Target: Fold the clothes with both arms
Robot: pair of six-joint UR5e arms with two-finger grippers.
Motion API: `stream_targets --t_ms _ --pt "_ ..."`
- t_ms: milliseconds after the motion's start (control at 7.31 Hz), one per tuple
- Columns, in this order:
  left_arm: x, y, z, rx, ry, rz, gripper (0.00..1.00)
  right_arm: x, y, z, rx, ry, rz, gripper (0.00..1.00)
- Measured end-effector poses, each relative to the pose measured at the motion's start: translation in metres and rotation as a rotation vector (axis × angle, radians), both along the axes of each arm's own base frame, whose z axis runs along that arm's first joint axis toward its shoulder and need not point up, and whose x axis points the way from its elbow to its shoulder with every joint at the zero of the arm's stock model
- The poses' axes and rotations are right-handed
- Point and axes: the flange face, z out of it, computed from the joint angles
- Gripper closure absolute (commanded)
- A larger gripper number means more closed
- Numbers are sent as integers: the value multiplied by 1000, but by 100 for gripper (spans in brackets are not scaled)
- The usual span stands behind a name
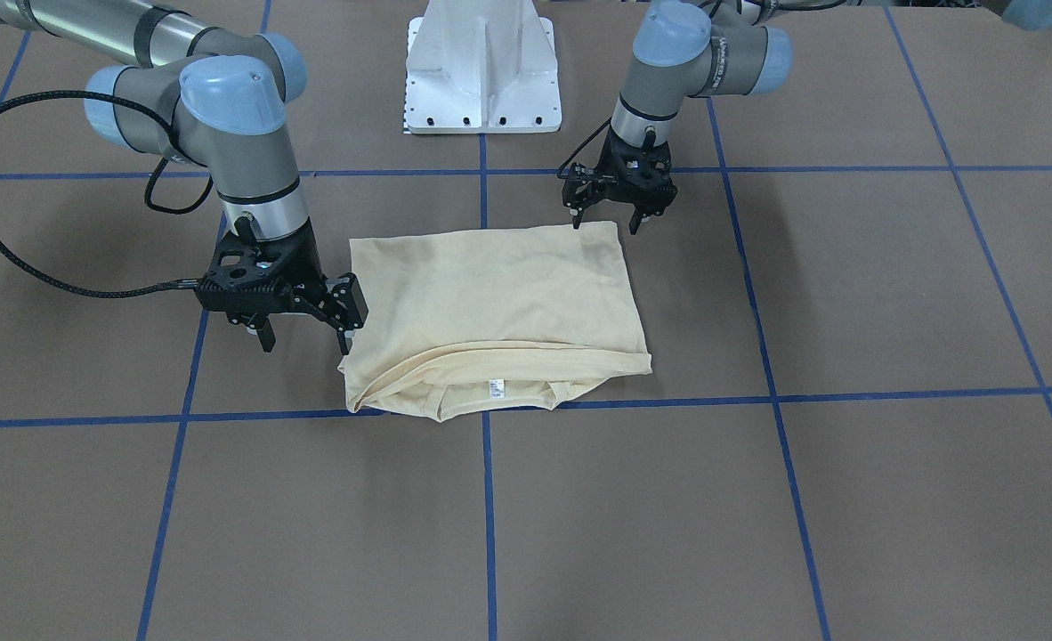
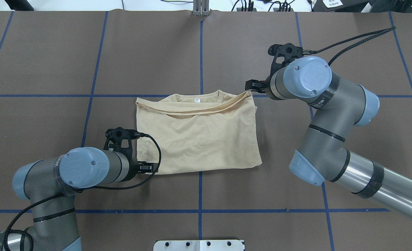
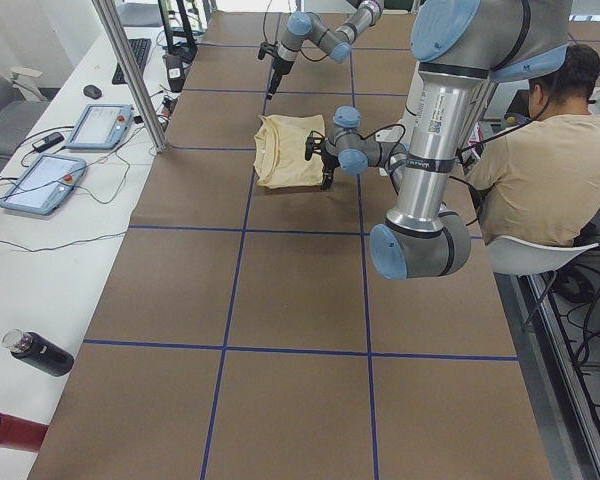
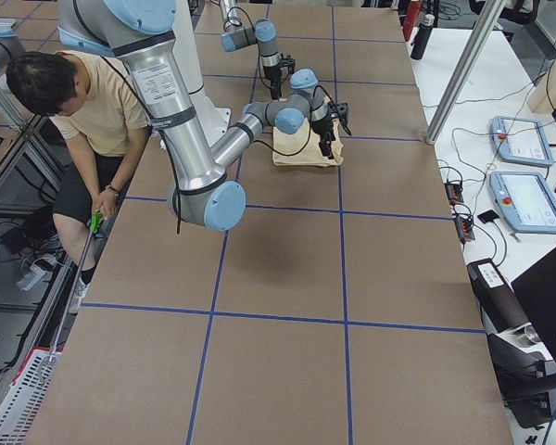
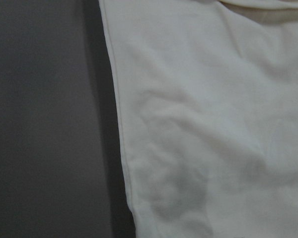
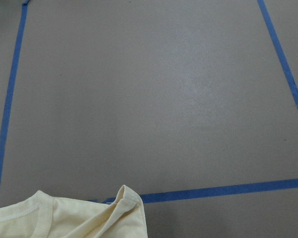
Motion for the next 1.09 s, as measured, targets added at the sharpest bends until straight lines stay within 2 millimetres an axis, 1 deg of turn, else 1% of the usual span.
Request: stream_targets --t_ms 273,410,547,684,820,1094 --pt "4 5 -2 -1 6 12 40 0 0 0 0 1 0 0" --pt "6 9 -4 0 11 18 47 0 0 0 0 1 0 0" --pt "7 10 -4 0 12 22 66 0 0 1 0 2 0 0" --pt "8 11 -4 0 13 24 94 0 0 2 -1 4 0 0" --pt "8 11 -3 0 11 24 100 0 0 3 -2 4 1 0" --pt "8 11 0 3 2 24 100 0 1 3 -5 3 1 0"
